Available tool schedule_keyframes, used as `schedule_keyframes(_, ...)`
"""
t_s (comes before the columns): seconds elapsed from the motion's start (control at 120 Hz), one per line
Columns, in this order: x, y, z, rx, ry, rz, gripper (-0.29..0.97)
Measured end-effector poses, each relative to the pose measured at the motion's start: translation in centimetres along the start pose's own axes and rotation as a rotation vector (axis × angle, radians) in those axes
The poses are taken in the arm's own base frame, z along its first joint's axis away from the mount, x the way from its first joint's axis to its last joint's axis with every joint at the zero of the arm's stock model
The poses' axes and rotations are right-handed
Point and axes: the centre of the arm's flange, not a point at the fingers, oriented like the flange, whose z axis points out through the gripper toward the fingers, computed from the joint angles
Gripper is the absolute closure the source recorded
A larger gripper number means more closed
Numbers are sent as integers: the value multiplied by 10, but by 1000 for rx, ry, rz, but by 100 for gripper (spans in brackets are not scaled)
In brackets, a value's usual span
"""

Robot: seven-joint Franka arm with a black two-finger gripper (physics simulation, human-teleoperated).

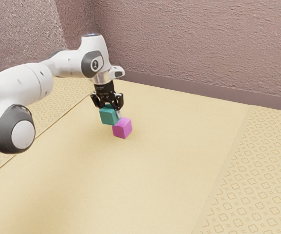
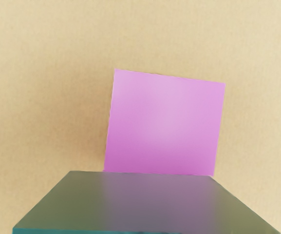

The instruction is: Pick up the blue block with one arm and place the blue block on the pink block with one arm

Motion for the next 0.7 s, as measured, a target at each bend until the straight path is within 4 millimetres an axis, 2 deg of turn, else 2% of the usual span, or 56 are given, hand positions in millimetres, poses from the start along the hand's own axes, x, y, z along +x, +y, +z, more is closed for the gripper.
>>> schedule_keyframes(0.35,18,4,9,-9,46,-3,34)
schedule_keyframes(0.7,21,13,14,37,63,10,34)
